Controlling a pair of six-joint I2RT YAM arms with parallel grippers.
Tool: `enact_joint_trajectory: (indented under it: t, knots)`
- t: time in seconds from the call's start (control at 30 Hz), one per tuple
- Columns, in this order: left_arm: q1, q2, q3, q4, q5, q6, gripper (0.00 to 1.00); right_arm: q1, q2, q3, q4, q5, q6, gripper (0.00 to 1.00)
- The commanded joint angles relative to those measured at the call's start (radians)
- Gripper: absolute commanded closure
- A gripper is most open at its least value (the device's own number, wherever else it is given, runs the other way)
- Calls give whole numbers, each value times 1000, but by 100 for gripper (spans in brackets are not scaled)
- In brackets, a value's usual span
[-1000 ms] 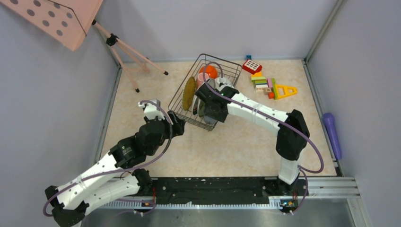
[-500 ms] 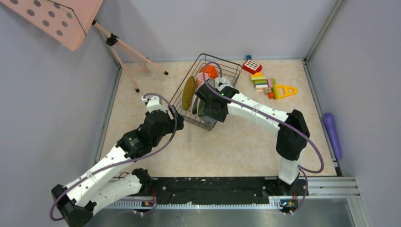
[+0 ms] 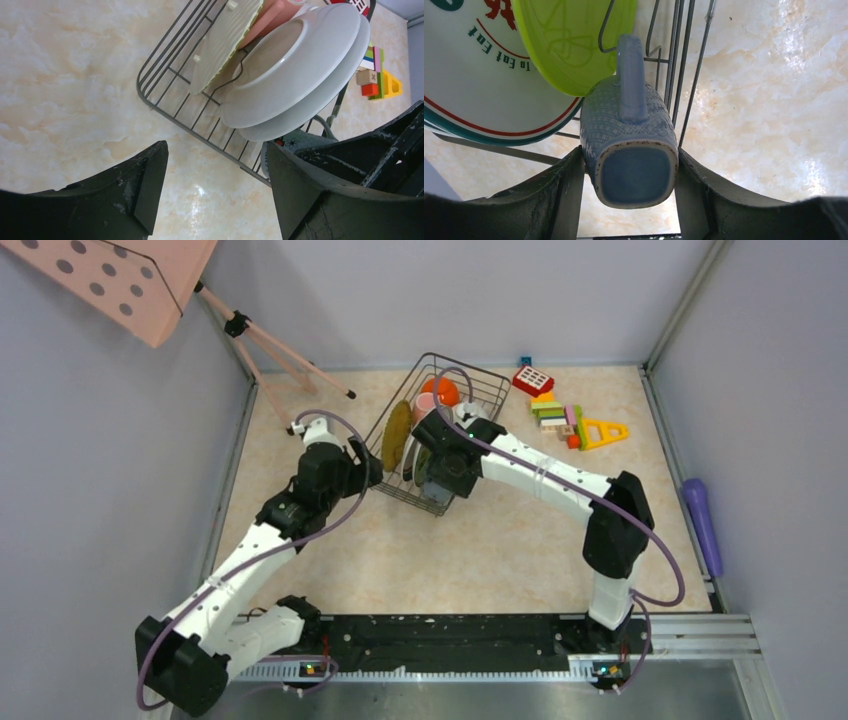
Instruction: Load the mixed dishes into the dish rack
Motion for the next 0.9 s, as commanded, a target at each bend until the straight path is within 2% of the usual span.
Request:
enact_joint_trajectory:
  t: [0.0, 0.1, 0.3, 0.67, 0.87]
  knots:
    - [32, 52, -2, 163, 83, 19, 23, -1, 0, 65, 87, -8, 88, 100]
    - [46, 95, -14, 222, 109, 52, 27, -6, 12, 58, 100, -24, 115, 100]
    - [51, 202, -36, 275, 130, 75, 44, -18, 42, 48, 107, -32, 169, 100]
    - [52, 270, -57, 296, 157, 77, 52, -22, 91, 29, 98, -21, 183, 100]
    - [52, 289, -39, 251, 198, 78, 55, -20, 93, 43, 68, 6, 157, 100]
